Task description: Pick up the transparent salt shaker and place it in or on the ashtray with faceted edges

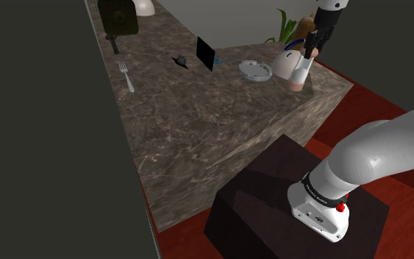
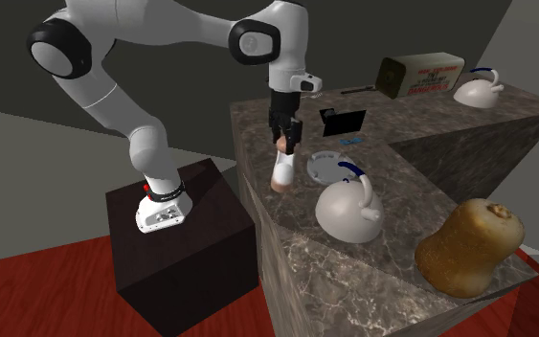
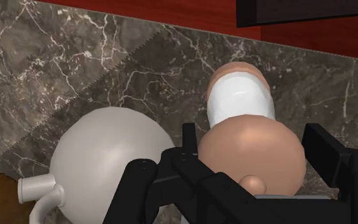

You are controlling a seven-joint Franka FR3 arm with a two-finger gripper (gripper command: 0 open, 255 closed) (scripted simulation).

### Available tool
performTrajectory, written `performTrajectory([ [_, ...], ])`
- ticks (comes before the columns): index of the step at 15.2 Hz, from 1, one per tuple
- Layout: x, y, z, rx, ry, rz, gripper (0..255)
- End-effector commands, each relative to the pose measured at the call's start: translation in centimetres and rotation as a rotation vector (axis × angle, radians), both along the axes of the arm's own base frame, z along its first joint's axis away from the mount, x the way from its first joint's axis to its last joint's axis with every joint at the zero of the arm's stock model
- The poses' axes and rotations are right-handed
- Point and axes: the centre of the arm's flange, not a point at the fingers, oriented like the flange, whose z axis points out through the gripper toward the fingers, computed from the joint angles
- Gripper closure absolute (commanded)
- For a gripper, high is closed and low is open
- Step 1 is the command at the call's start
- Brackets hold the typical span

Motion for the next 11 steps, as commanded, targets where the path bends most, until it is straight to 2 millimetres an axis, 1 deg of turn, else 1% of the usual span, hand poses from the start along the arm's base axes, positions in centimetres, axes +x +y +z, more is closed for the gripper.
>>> performTrajectory([
  [1,0.0,-0.1,1.0,0.000,0.000,0.000,255],
  [11,0.0,-0.1,6.3,0.000,0.000,0.000,255],
])
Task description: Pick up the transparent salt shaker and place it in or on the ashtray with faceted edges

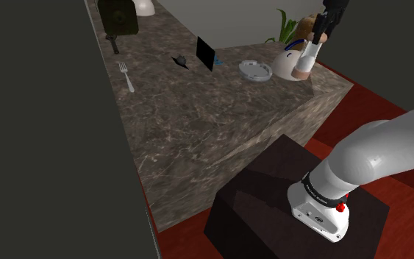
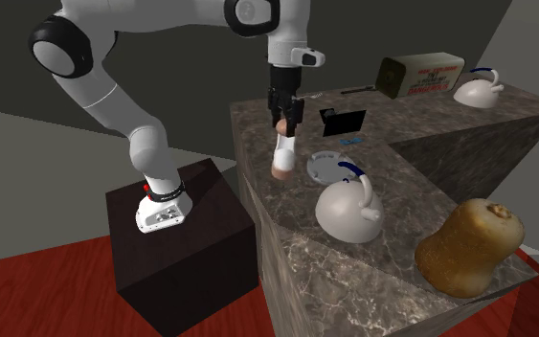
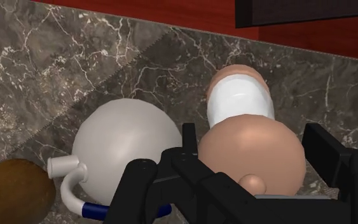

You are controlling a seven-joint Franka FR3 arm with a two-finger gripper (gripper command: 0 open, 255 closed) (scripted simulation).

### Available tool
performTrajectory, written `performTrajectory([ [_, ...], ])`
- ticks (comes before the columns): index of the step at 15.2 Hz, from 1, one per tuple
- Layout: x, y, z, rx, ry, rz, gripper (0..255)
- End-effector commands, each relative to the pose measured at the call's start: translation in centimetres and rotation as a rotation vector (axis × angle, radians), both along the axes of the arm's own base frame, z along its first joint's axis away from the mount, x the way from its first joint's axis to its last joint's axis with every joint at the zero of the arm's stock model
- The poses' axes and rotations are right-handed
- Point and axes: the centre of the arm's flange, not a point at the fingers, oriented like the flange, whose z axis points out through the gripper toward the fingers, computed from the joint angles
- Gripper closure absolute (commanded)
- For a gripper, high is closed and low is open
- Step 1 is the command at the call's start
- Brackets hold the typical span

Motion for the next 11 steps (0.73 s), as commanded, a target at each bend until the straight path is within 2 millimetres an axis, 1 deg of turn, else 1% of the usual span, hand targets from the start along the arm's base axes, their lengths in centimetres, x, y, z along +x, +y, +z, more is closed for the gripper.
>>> performTrajectory([
  [1,0.2,-0.1,0.6,0.000,0.000,0.000,255],
  [11,12.7,0.0,4.8,0.000,0.000,0.000,255],
])
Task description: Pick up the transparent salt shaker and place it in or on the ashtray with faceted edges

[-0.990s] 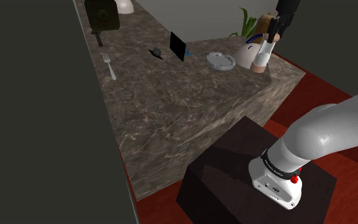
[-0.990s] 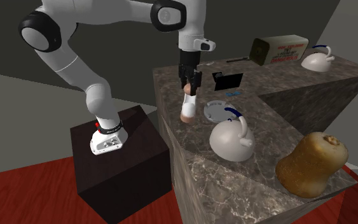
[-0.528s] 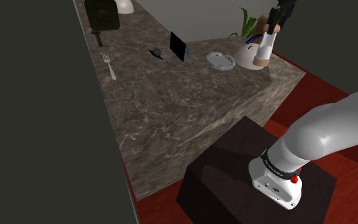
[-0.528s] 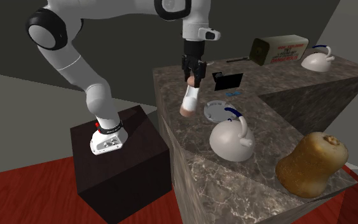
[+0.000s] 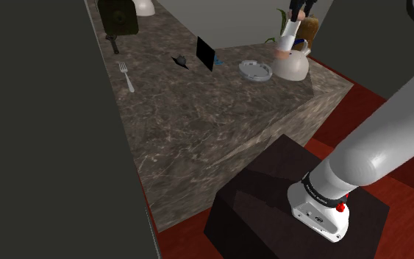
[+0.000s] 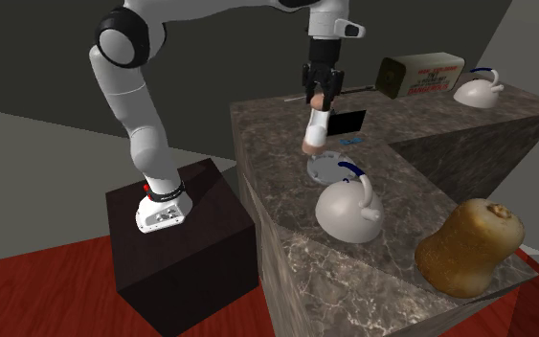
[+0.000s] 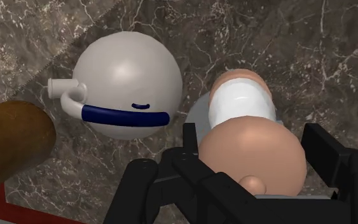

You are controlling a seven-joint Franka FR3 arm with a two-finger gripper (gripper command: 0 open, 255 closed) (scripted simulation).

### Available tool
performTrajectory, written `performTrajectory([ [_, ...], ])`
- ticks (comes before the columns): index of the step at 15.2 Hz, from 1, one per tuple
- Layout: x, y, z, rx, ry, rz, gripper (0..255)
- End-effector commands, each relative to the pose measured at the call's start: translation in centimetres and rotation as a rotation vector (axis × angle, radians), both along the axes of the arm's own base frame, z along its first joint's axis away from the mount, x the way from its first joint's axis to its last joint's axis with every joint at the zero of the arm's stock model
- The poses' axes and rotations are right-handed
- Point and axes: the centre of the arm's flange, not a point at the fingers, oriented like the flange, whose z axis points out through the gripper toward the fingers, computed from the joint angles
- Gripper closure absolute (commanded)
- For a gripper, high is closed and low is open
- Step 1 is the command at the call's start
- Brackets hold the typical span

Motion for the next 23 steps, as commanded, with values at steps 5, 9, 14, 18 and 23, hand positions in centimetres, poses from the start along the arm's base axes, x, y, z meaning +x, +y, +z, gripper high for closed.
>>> performTrajectory([
  [5,7.5,0.1,2.5,0.000,0.000,0.000,255],
  [9,10.0,0.1,2.3,0.000,0.000,0.000,255],
  [14,10.0,0.1,-0.3,0.000,0.000,0.000,255],
  [18,10.0,0.1,-2.5,0.000,0.000,0.000,255],
  [23,10.0,0.1,-5.1,0.000,0.000,0.000,255],
])
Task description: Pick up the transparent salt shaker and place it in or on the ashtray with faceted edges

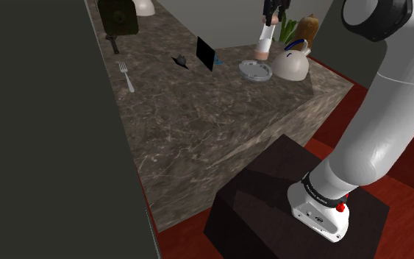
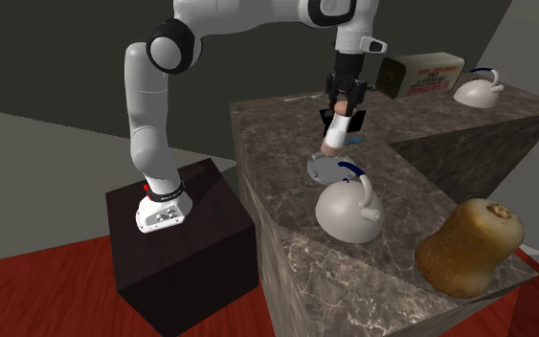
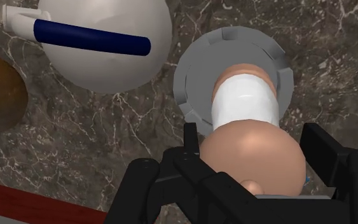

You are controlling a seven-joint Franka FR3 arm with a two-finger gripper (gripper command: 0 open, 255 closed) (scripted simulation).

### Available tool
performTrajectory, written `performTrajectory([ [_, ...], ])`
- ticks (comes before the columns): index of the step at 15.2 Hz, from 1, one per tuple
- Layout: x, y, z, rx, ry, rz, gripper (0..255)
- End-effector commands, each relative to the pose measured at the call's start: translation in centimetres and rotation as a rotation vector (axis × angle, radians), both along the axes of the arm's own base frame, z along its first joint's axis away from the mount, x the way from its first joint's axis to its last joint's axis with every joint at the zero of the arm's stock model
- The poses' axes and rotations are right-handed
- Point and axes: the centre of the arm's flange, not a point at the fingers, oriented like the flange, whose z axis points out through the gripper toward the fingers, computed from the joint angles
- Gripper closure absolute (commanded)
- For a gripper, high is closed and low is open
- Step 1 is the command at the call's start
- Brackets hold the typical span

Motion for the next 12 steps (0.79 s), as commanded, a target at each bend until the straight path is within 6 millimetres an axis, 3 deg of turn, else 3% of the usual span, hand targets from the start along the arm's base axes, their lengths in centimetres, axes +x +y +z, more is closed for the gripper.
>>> performTrajectory([
  [1,-0.1,0.0,-1.1,0.000,-0.001,0.000,255],
  [10,-0.1,0.0,-6.3,0.000,-0.001,0.000,255],
  [12,-0.1,0.0,-6.3,0.000,-0.001,0.000,255],
])
